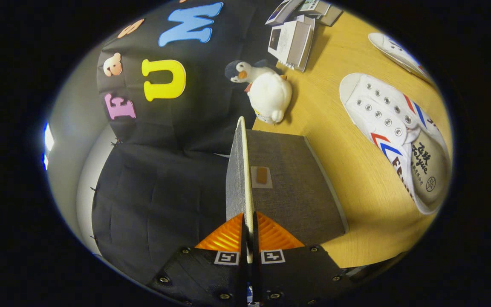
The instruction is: Open the storage box then place both shoes into the box .Put the left shoe in first, then the right shoe, with the right side of both shoes facing outward in a uniform manner.
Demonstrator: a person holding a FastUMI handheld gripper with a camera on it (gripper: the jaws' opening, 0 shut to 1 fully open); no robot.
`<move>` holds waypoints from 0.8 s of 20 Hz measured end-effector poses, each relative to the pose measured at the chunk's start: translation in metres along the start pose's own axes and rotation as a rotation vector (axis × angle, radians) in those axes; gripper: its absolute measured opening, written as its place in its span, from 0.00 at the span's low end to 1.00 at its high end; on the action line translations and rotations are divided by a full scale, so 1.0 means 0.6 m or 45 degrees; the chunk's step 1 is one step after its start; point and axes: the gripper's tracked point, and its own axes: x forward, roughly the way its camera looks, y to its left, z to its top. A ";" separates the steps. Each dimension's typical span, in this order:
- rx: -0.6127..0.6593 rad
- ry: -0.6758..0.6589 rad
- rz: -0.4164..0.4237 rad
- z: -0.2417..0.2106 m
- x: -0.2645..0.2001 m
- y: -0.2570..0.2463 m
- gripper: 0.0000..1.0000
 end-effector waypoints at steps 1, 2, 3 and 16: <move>-0.031 0.010 -0.016 -0.004 0.000 0.004 0.05; -0.063 0.024 -0.023 -0.007 -0.001 0.013 0.04; -0.091 0.043 -0.008 -0.013 -0.001 0.030 0.04; -0.389 0.067 0.063 -0.052 0.038 0.251 0.02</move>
